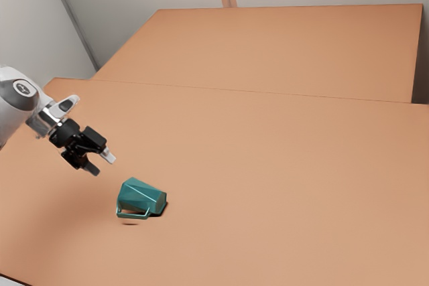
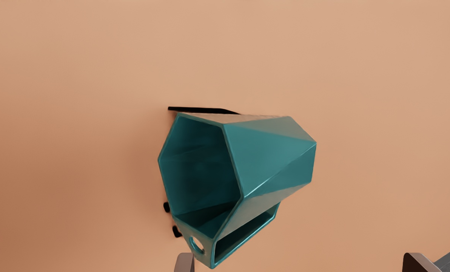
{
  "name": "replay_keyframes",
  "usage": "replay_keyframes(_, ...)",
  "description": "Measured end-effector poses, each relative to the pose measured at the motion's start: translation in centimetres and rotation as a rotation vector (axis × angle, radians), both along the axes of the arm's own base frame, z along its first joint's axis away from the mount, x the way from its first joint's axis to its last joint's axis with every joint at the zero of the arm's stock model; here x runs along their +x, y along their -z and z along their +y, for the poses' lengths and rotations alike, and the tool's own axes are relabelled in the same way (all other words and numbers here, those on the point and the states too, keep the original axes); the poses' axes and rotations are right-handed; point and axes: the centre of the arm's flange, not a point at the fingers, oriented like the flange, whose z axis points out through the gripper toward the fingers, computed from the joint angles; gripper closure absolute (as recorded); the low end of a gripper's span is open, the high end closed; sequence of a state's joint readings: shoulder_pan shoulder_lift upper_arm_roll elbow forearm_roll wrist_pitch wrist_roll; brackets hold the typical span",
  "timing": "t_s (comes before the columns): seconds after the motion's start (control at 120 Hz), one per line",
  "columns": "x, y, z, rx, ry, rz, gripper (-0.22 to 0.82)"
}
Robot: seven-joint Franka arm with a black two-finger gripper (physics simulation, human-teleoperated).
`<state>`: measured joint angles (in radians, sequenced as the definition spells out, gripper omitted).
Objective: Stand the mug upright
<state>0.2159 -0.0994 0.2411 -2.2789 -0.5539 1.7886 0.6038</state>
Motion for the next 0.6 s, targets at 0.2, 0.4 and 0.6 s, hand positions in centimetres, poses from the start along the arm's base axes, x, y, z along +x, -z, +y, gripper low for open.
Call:
replay_keyframes(0.2,0.1,5.1,-0.5,-0.049,-0.002,-0.013,0.0)
replay_keyframes(0.4,-0.3,7.4,-1.8,-0.111,0.016,-0.049,0.0)
replay_keyframes(0.6,-0.5,8.2,-3.1,-0.181,0.072,-0.073,0.0)
